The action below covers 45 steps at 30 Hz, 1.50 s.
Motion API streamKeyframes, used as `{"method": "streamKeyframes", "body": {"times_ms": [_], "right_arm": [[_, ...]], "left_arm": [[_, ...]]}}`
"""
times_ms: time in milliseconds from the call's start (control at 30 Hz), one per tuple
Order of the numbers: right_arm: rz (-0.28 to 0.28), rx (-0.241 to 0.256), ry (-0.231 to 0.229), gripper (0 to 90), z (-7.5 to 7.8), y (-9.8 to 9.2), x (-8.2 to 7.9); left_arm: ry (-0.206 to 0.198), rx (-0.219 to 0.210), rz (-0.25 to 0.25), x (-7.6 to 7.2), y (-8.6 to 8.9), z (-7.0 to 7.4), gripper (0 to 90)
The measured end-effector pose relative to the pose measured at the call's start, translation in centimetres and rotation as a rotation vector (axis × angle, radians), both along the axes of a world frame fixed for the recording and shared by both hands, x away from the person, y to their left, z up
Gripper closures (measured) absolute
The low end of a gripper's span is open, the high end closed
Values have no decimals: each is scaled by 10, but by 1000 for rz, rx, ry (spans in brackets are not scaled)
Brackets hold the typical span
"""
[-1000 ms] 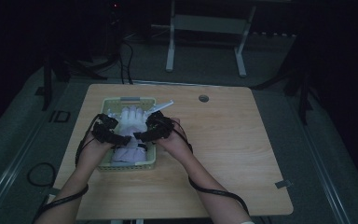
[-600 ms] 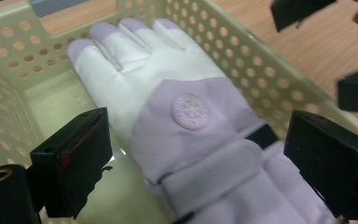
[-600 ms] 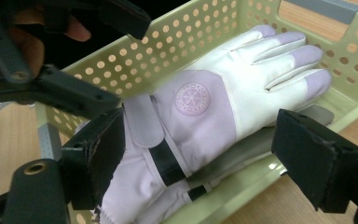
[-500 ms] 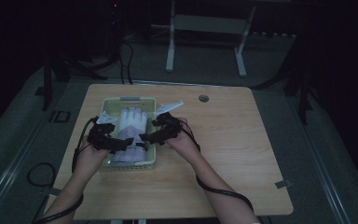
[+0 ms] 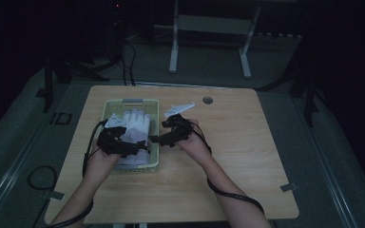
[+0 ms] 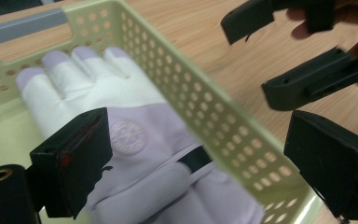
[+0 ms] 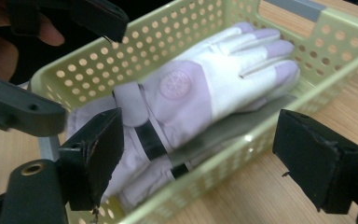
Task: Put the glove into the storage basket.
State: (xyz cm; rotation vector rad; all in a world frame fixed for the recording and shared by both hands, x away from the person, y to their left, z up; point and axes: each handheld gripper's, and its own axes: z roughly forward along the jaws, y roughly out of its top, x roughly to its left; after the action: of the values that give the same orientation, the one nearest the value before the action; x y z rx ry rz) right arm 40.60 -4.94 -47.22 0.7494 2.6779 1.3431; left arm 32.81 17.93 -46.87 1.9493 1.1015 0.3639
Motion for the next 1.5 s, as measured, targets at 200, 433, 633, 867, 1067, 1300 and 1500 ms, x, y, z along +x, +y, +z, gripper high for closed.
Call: {"method": "streamKeyframes", "body": {"times_ms": [200,433,633,867,1067,1300,1500], "right_arm": [[-14,-2,-3,165,-1,-15,-2],[-38,-2,0,165,-4,-42,-6],[-51,-2,-4,165,-9,-65,-11],[-71,1,-5,165,-16,-95,-14],[-54,2,-17,165,-22,-115,-19],[-64,-16,-13,165,-38,-140,-27],[-77,-38,-7,159,-55,-159,-32]], "left_arm": [[5,-32,-27,-3,-15,-1,25],[-26,-36,-71,-11,-40,-1,26],[-42,-42,-135,-18,-67,-5,26],[-69,-55,-206,-29,-97,-6,26],[-67,-65,-254,-35,-118,-12,26],[-33,-47,-322,-39,-145,-28,26],[-33,-49,-379,-38,-157,-43,26]]}}
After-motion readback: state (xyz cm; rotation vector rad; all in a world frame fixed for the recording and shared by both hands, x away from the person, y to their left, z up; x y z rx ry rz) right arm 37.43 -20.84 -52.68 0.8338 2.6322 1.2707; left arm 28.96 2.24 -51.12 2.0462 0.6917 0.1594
